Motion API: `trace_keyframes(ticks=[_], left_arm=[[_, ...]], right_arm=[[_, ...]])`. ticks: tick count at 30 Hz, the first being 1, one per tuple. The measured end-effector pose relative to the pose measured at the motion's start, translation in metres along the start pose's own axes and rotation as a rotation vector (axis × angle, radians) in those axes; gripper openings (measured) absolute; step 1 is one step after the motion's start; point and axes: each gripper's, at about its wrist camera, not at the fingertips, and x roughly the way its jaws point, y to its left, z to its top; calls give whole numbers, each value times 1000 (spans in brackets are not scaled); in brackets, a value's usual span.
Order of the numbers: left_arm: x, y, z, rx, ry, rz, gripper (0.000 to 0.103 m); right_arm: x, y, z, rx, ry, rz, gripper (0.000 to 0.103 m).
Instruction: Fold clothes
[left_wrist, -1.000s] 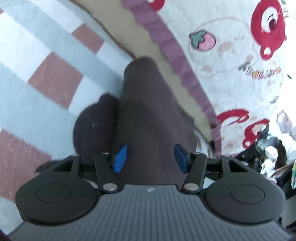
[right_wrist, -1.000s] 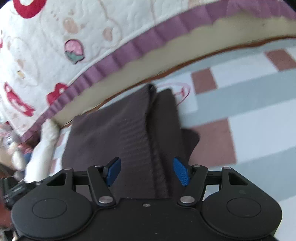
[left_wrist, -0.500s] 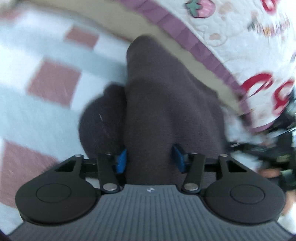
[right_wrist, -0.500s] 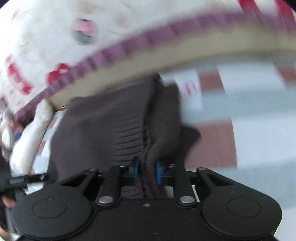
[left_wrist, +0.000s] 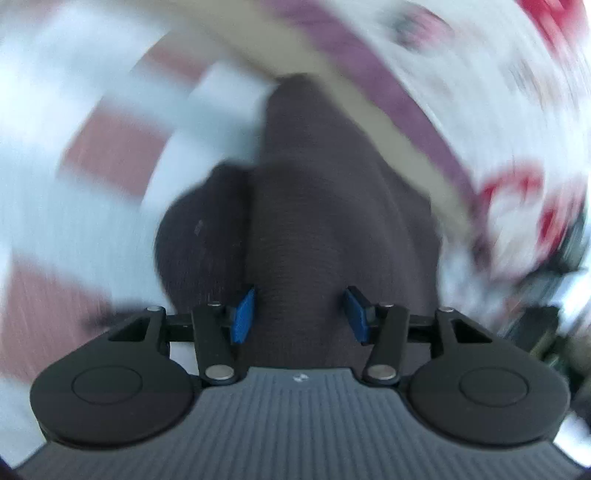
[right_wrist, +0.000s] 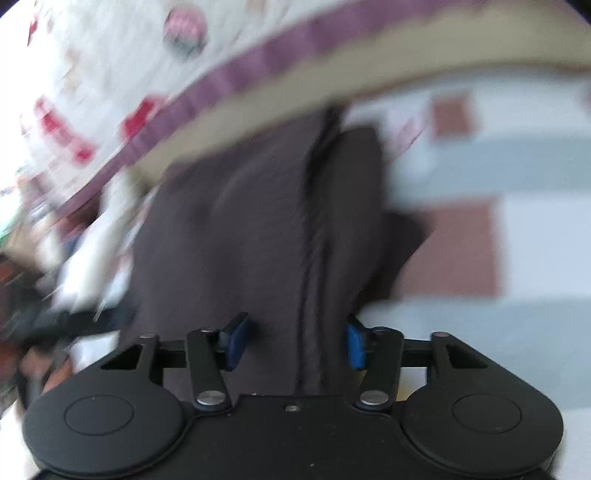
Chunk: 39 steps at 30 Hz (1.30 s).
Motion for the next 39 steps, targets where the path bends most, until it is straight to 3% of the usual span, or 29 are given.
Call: trace_keyframes(ticks=[1, 4, 6, 8, 9, 10, 11, 12, 15, 18, 20, 23, 25, 27, 28, 34, 35, 36, 37, 39], left_arm=[[-1, 11, 3, -73, 7, -36, 50], [6, 5, -1, 31, 40, 10, 60], [19, -1, -8, 73, 64, 4, 70], [28, -9, -15, 119, 62, 11, 74], [28, -14, -18, 151, 41, 27, 73], [26, -20, -21, 187, 23, 50, 60], [23, -26, -24, 225, 7, 75, 47], [18, -35, -26, 280, -21, 101, 44], [9, -70, -37, 478, -106, 204, 40], [15, -89, -45, 593, -128, 276, 40], [18, -89, -46, 592, -120, 287, 41], [14, -78, -35, 516, -89, 245, 44], [11, -68, -26, 436, -64, 202, 47], [10, -58, -23, 375, -55, 170, 50], [10, -53, -22, 345, -51, 154, 52], [20, -42, -24, 282, -16, 107, 67], [23, -38, -23, 262, -6, 96, 69], [26, -34, -23, 240, 3, 86, 69], [29, -31, -22, 229, 11, 78, 68], [28, -31, -21, 255, 3, 91, 52]], right_arm=[[2, -2, -1, 1, 11, 17, 65], [5, -10, 2, 37, -16, 26, 66], [10, -14, 8, 69, -39, 24, 66], [12, -7, 12, 47, -61, -1, 67], [13, 3, 12, -8, -73, -29, 56], [13, 13, 12, -63, -86, -57, 33], [9, 27, 8, -130, -111, -80, 29], [2, 42, 3, -204, -144, -99, 24], [-17, 77, -9, -349, -211, -144, 23], [-8, 95, -18, -509, -157, -327, 23], [-2, 85, -16, -482, -126, -369, 26], [-5, 57, -9, -310, -139, -307, 35], [-9, 39, -6, -199, -153, -265, 54], [-10, 28, -11, -150, -174, -295, 69], [-9, 22, -13, -118, -178, -278, 69], [6, -14, -16, 132, -171, -25, 76], [9, -20, -16, 174, -169, 18, 75], [13, -20, -15, 185, -152, 65, 69], [17, -9, -13, 123, -137, 70, 44], [22, 22, -11, -71, -124, 24, 31]])
